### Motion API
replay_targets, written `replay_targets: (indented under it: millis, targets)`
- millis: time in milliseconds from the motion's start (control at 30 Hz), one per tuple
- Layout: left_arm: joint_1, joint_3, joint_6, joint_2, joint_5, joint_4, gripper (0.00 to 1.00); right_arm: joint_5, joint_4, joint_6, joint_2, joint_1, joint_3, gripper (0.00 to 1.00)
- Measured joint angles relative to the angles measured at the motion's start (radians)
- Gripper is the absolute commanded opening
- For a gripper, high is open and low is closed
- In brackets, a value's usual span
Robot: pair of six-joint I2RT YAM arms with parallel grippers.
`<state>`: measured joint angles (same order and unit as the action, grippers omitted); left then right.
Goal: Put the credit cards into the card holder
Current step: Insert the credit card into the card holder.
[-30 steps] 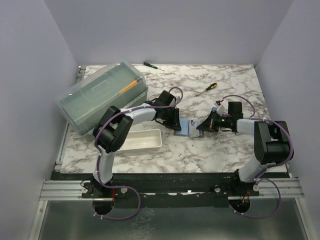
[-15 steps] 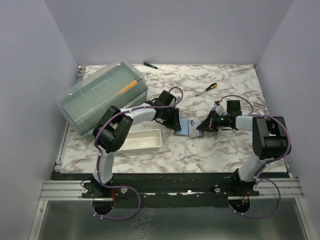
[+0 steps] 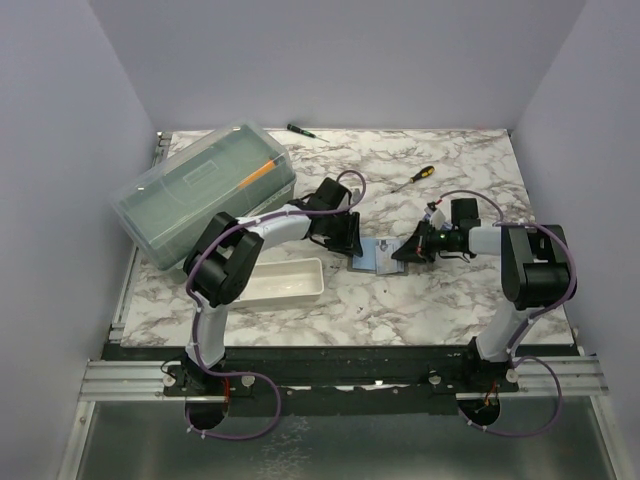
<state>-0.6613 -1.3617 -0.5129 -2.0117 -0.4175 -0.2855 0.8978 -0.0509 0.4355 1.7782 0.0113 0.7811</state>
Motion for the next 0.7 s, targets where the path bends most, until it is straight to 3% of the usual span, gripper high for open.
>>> replay_targets:
  millis: [700]
  targets:
    - [0.013,-0.054,0.024,-0.043,0.044,-0.056,0.29,0.097,0.104,-0.028,0.098,0.007,0.033,0.00]
